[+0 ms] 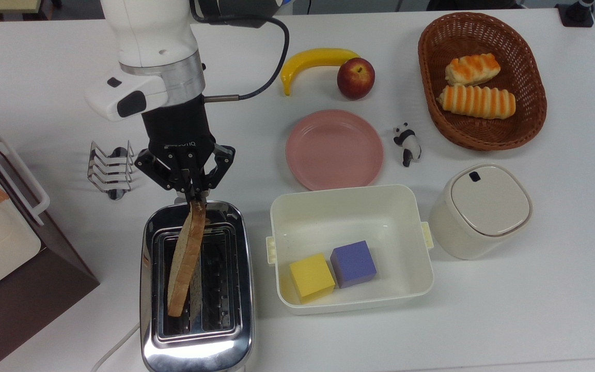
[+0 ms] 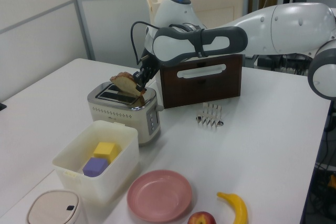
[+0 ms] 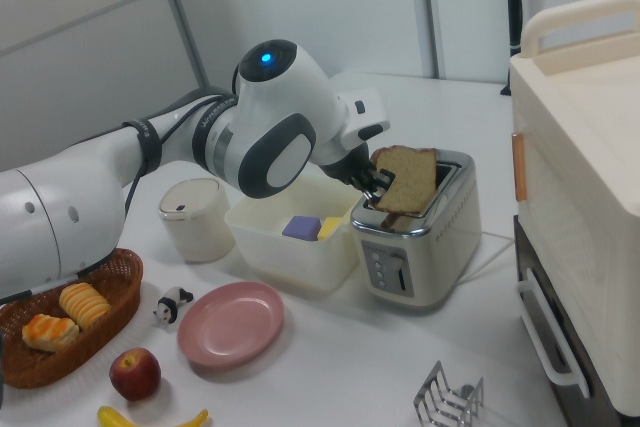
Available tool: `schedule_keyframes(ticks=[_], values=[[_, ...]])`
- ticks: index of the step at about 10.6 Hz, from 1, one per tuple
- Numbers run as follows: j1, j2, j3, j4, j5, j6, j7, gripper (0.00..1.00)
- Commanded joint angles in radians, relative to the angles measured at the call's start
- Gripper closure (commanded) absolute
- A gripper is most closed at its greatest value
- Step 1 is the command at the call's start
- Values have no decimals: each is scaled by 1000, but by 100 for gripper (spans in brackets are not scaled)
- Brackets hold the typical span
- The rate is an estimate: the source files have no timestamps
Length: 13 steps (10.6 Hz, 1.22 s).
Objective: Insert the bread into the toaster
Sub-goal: 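Carry the bread slice over the toaster slot, then lower the bread into the toaster slot and open the gripper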
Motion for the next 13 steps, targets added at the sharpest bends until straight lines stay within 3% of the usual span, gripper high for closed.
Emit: schedule_keyframes(ticks=[1,5,6,7,8,9,10,13], values=[[4,-46,-5,-32,51,-66,2,98],[-5,-45,-7,-12,83,-46,4,90],[-5,-45,-7,-14,88,-32,5,79],[-5,-45,-8,-14,100,-32,5,60],[-6,-45,-13,-14,109,-32,4,39],[-8,-46,-16,-14,111,-32,2,9],[-8,-46,-18,-14,109,-32,-4,0],[-9,-46,-18,-14,109,-32,-13,0]])
